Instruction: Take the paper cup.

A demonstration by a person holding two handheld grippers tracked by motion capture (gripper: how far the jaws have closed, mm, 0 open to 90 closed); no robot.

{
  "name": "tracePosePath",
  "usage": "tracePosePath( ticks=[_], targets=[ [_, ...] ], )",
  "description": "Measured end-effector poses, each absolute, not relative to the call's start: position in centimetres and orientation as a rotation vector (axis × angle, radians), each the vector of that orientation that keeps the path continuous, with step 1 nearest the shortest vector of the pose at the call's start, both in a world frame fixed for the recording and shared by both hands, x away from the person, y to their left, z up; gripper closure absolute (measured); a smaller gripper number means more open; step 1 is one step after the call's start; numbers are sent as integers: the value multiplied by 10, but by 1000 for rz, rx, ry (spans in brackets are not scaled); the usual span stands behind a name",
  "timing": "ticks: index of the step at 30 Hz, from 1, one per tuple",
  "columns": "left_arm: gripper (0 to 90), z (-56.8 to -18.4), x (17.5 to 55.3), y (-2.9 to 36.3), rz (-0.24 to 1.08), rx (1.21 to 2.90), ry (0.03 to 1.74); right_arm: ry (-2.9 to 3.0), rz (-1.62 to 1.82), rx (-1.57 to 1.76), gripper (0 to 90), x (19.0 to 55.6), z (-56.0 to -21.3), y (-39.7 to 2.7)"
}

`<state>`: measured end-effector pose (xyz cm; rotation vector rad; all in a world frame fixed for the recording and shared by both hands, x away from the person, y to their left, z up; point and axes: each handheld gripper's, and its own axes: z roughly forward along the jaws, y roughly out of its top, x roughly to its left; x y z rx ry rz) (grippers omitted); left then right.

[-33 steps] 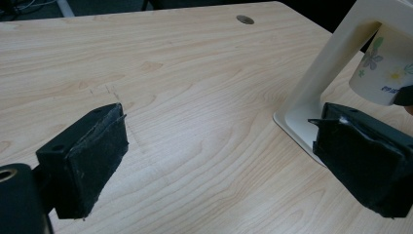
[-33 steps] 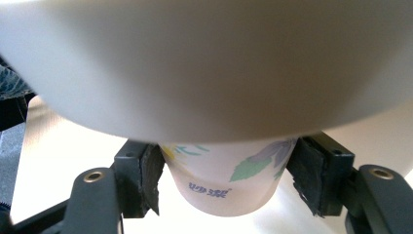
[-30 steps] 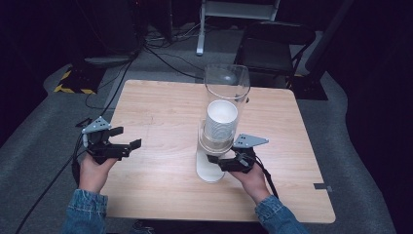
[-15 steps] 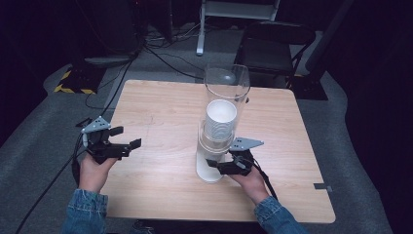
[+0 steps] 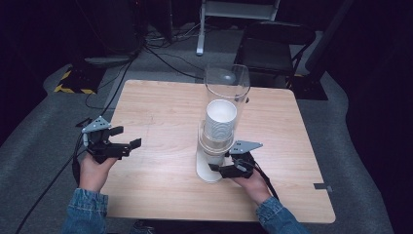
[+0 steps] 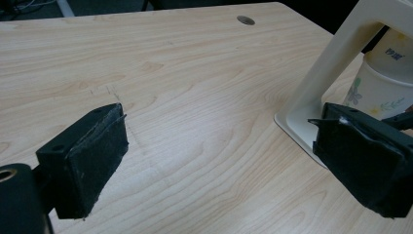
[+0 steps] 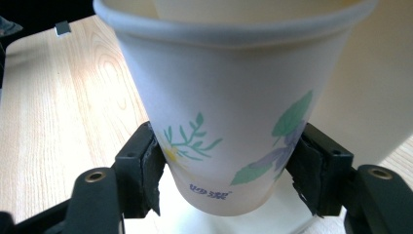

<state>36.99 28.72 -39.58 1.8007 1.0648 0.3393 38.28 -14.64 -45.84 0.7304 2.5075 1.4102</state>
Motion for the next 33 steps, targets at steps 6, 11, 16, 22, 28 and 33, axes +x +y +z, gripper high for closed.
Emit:
tracePosePath(
  ticks=[6, 11, 16, 22, 28, 33],
  targets=[
    [56, -397, 372, 285, 358, 1808, 1055, 2517, 1395, 738, 352, 380, -459, -152],
    [57, -396, 376, 282, 361, 1820, 1052, 2527, 1372, 736, 352, 377, -460, -156],
    [57, -396, 380, 279, 348, 1822, 1045, 2536, 1343, 742, 351, 374, -461, -163],
    [57, -396, 386, 275, 340, 1829, 1037, 2537, 1307, 763, 351, 375, -459, -176],
    [57, -396, 390, 272, 329, 1831, 1027, 2534, 1292, 790, 351, 376, -454, -189],
    [57, -397, 392, 269, 326, 1840, 1023, 2527, 1275, 792, 351, 375, -448, -197]
  ],
)
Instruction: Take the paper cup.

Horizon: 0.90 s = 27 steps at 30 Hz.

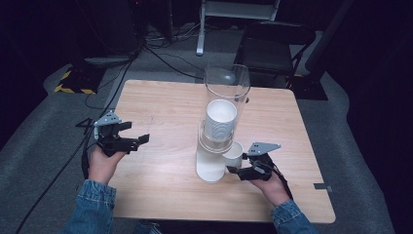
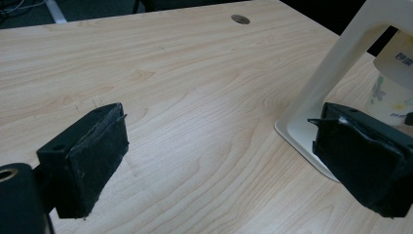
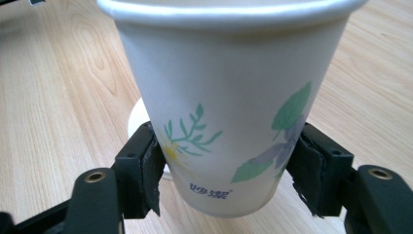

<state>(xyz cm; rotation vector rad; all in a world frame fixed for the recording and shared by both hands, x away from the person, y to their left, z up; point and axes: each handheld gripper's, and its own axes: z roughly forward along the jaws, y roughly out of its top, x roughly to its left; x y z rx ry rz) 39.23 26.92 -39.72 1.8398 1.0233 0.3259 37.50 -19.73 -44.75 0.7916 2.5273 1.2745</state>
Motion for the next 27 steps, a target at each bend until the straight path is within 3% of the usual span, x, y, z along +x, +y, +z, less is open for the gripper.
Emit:
tracePosePath(
  ticks=[27],
  targets=[
    [57, -402, 382, 280, 353, 1828, 1077, 2155, 1316, 1119, 348, 396, -419, -259]
  ],
)
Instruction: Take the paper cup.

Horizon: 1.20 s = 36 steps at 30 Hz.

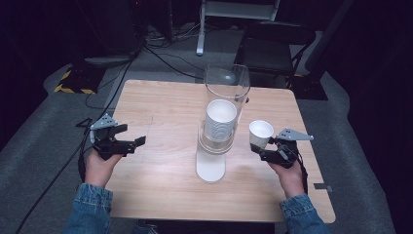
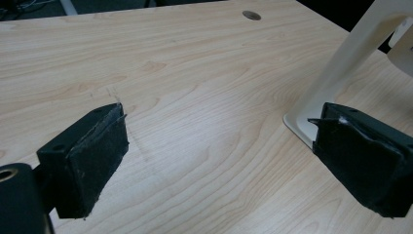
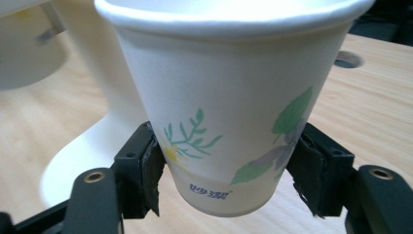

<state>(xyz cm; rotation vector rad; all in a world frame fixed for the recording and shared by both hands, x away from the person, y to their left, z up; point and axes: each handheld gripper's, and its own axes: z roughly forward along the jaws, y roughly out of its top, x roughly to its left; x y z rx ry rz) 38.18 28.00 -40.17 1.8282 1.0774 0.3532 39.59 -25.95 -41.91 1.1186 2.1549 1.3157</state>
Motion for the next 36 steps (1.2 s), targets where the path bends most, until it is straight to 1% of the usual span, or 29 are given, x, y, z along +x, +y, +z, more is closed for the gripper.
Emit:
tracePosePath(
  ticks=[4, 16, 22, 36],
  targets=[
    [57, -403, 378, 284, 353, 1828, 1092, 2046, 1281, 1208, 344, 407, -423, -267],
    [58, -406, 369, 292, 362, 1819, 1125, 1972, 1156, 1291, 341, 434, -442, -282],
    [58, -410, 367, 297, 362, 1824, 1147, 1972, 1130, 1351, 340, 448, -457, -286],
    [60, -411, 364, 303, 371, 1818, 1160, 2039, 1051, 1345, 339, 461, -481, -282]
  ],
)
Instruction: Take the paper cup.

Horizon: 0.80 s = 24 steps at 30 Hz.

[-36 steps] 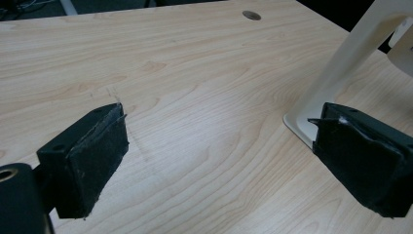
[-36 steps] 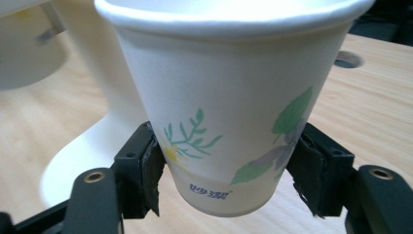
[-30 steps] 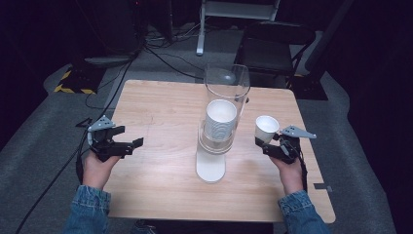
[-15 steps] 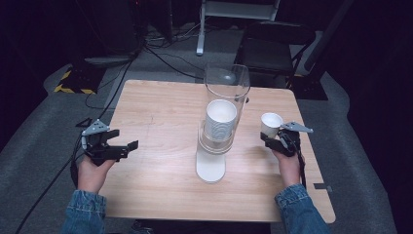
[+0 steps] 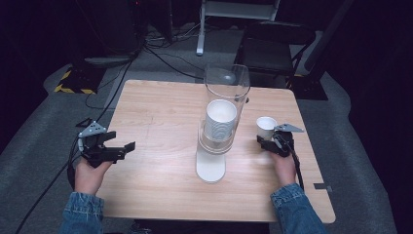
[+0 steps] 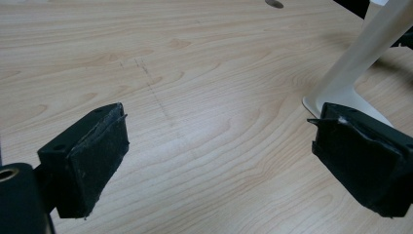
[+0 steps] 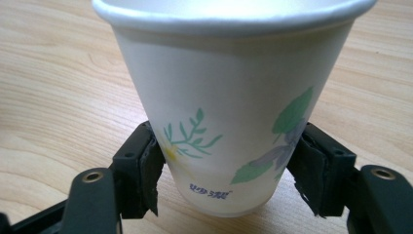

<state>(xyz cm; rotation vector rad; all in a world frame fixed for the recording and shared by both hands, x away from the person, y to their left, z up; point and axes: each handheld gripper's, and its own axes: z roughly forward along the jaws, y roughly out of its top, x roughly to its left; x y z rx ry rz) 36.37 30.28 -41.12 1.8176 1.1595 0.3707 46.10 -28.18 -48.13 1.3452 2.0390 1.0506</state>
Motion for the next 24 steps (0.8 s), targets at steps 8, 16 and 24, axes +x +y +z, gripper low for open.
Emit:
tracePosePath(
  ticks=[8, 16, 24],
  targets=[
    [62, -412, 365, 302, 360, 1827, 1162, 2069, 1034, 1364, 337, 463, -489, -282],
    [62, -413, 365, 303, 356, 1827, 1162, 2094, 1023, 1375, 333, 464, -492, -281],
    [62, -413, 366, 302, 345, 1827, 1163, 2093, 1018, 1394, 186, 464, -493, -284]
  ],
)
